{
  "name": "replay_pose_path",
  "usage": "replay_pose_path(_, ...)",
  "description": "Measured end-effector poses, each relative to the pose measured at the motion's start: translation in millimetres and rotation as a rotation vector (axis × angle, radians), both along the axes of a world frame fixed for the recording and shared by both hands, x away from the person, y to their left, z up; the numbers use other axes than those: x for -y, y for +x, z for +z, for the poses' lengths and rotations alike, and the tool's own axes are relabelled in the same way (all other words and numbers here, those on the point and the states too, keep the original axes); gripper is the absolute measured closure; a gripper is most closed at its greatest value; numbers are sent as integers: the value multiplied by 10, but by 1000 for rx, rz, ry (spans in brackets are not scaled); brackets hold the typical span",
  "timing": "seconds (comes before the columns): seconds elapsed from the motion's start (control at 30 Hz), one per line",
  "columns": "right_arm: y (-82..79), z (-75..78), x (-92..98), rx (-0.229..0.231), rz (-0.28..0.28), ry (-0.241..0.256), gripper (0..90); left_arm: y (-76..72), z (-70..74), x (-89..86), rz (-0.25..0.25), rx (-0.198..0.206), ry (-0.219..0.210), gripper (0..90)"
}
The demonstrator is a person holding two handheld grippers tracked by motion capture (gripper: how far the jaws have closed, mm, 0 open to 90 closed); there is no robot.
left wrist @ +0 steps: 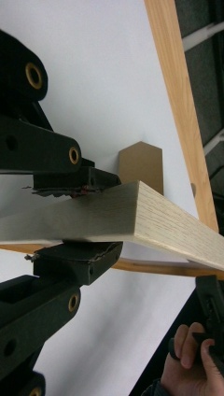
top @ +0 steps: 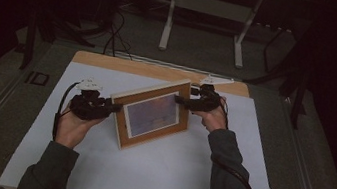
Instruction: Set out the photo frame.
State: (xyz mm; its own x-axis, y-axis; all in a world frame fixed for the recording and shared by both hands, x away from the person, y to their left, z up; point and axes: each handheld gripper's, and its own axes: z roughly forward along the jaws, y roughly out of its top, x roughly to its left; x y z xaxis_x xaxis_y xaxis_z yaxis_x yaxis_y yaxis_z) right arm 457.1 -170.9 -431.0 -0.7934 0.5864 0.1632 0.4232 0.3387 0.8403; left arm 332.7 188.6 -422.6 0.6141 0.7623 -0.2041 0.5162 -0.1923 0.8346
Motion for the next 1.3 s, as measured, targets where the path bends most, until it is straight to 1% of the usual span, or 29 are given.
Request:
replay_pose_path(0.1,24,-15,-11,-10,20,5,251,52,-2,-6,3,-2,-3,678)
replay_pose_path(0.17,35,-13,-1,-21,22,27,283,93,-4,-7,6,-4,-6,675)
replay_pose_path(0.23,38,-12,15,-19,2,26,341,130,-2,3,18,7,4,666)
replay_pose_path(0.3,30,-2,45,-6,-25,16,424,167,10,29,37,15,12,655)
replay_pose_path(0.37,26,9,86,-8,-37,19,451,201,14,40,47,18,7,653)
replay_pose_path(0.43,17,23,114,-9,-37,14,471,244,8,48,64,19,-9,656)
replay_pose_path(0.47,16,34,126,-7,-36,6,483,256,6,57,69,23,-2,657)
replay_pose_path(0.53,16,45,140,-4,-46,-2,488,295,3,71,64,21,-5,658)
replay_pose_path(0.63,19,44,169,-2,-71,1,493,370,-5,90,56,18,-13,656)
replay_pose_path(0.77,7,49,231,6,-107,13,509,482,-40,119,51,15,-41,650)
replay_pose_path(0.87,6,48,276,8,-130,13,511,532,-44,164,43,28,-38,648)
replay_pose_path(0.93,5,50,304,23,-152,17,510,565,-39,196,44,36,-33,646)
replay_pose_path(1.03,2,59,338,36,-168,20,509,618,-28,227,38,44,-27,643)
replay_pose_path(1.13,-12,61,368,39,-178,22,509,668,-24,246,29,50,-23,639)
replay_pose_path(1.3,-54,25,407,28,-191,32,530,714,-42,262,33,51,-31,622)
